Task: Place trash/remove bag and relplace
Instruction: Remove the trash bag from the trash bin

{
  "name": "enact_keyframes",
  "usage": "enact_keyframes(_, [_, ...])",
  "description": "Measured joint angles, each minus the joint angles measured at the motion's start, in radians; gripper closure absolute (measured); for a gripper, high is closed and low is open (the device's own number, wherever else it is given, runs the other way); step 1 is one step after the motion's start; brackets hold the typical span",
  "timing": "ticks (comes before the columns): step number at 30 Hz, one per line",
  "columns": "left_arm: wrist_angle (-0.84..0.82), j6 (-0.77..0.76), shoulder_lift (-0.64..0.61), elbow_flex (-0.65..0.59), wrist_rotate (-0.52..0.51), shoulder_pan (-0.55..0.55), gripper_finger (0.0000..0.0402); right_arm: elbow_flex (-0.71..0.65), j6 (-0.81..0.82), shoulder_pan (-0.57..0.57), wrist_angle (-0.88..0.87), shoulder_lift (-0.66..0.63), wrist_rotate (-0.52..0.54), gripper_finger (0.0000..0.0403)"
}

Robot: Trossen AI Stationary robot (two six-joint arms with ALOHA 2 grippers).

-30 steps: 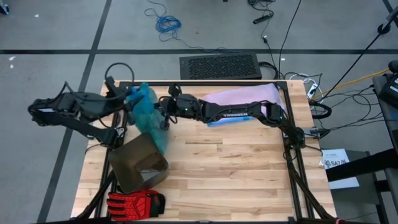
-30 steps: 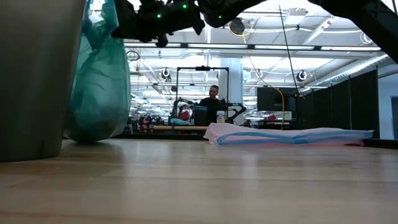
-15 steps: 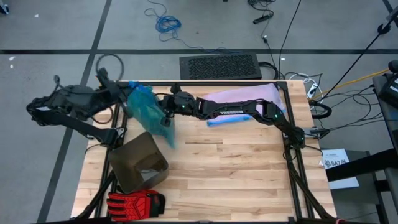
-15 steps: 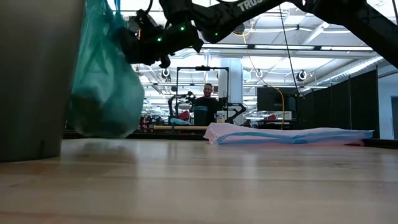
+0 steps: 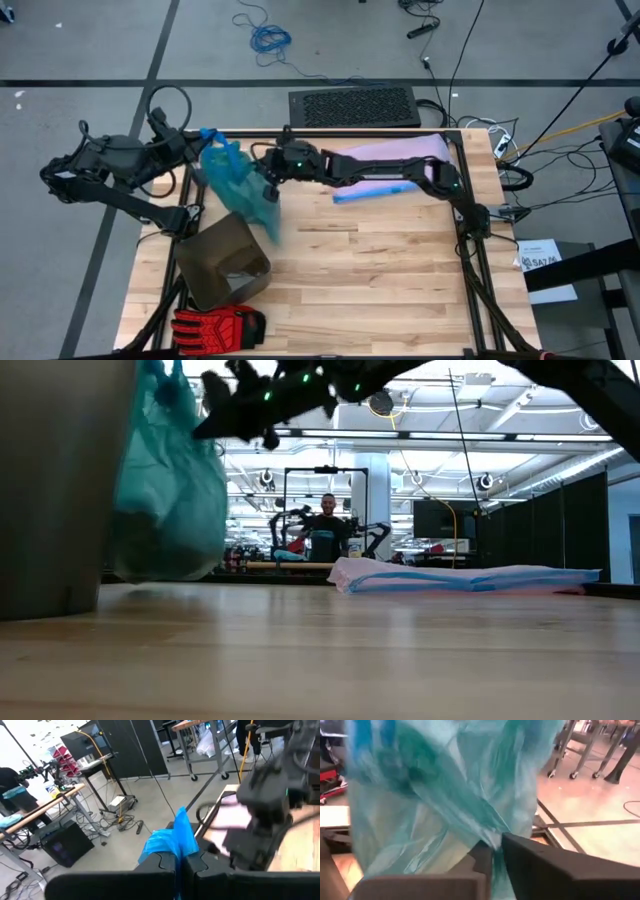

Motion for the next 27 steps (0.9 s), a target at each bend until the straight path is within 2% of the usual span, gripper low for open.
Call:
enact_keyframes(4, [-0.001, 0.000, 0.000, 0.000, 0.000, 0.000, 0.0401, 0.000, -0.009, 0.000, -0.109, -0.064, -0.003, 0.0298])
enact_keyframes(8, [-0.001, -0.001, 0.000, 0.000, 0.010, 0.000, 0.0401, -0.001, -0.096, -0.005, -0.243, -0.128, -0.079, 0.0222])
enact_keyframes(10, [-0.001, -0.012, 0.000, 0.000, 0.039, 0.000, 0.0401, -0.001, -0.176, -0.019, -0.310, -0.150, -0.165, 0.0188])
enact_keyframes(13, [-0.001, -0.027, 0.000, -0.001, 0.092, 0.000, 0.0401, -0.001, -0.225, -0.067, -0.321, -0.151, -0.397, 0.0153])
enact_keyframes(15, [-0.001, -0.038, 0.000, -0.001, 0.116, 0.000, 0.0401, -0.001, -0.217, -0.104, -0.259, -0.128, -0.539, 0.0140])
enact_keyframes(22, [-0.002, -0.079, 0.000, -0.002, 0.172, 0.000, 0.0401, -0.003, -0.052, -0.160, 0.086, 0.009, -0.813, 0.0131])
enact_keyframes(27, [-0.001, -0.079, 0.004, -0.002, 0.215, 0.000, 0.0401, -0.002, 0.057, -0.135, 0.308, 0.071, -0.844, 0.0131])
